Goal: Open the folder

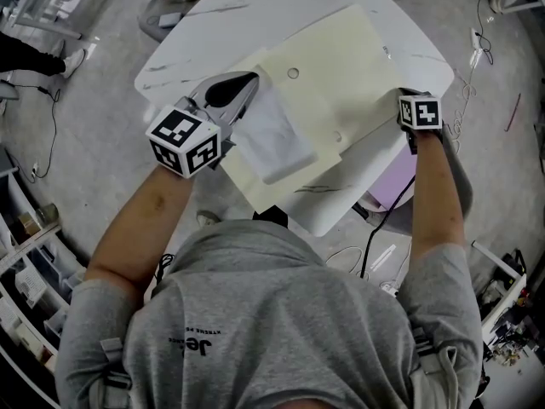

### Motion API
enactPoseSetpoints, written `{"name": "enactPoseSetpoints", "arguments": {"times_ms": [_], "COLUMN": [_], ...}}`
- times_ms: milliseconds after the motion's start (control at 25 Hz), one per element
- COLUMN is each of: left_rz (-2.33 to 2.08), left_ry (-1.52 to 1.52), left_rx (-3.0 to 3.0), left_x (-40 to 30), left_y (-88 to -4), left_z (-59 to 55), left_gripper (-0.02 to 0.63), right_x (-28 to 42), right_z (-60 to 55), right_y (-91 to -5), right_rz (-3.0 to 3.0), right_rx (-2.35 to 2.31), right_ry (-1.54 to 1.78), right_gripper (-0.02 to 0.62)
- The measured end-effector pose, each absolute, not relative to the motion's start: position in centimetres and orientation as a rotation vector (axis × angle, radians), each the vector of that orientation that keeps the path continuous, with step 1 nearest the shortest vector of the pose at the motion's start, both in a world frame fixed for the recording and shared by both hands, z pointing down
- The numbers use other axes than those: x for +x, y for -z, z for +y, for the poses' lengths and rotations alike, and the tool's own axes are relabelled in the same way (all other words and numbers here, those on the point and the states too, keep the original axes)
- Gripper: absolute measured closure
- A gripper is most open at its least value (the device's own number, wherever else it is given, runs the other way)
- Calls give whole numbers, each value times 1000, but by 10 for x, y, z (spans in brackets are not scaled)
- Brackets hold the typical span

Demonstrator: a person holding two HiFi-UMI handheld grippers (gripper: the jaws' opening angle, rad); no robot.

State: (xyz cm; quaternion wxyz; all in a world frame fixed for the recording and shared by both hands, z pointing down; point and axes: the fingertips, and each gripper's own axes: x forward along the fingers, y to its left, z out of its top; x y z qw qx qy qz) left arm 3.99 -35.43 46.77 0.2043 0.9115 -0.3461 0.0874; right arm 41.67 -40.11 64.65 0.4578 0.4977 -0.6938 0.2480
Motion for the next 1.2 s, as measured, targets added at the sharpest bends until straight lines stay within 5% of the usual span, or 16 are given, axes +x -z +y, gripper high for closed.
{"name": "enactPoseSetpoints", "arguments": {"times_ms": [1200], "left_rz": [-1014], "left_ry": [-213], "left_rx": [2553], "left_x": [15], "left_y": [-448], "left_z": [-363], "left_gripper": [549], "right_x": [419], "right_z": [-400], "right_y": [-646], "right_rz": [-1671], "right_rx": [1213], "right_ry": [-639], "right_gripper": [592]}}
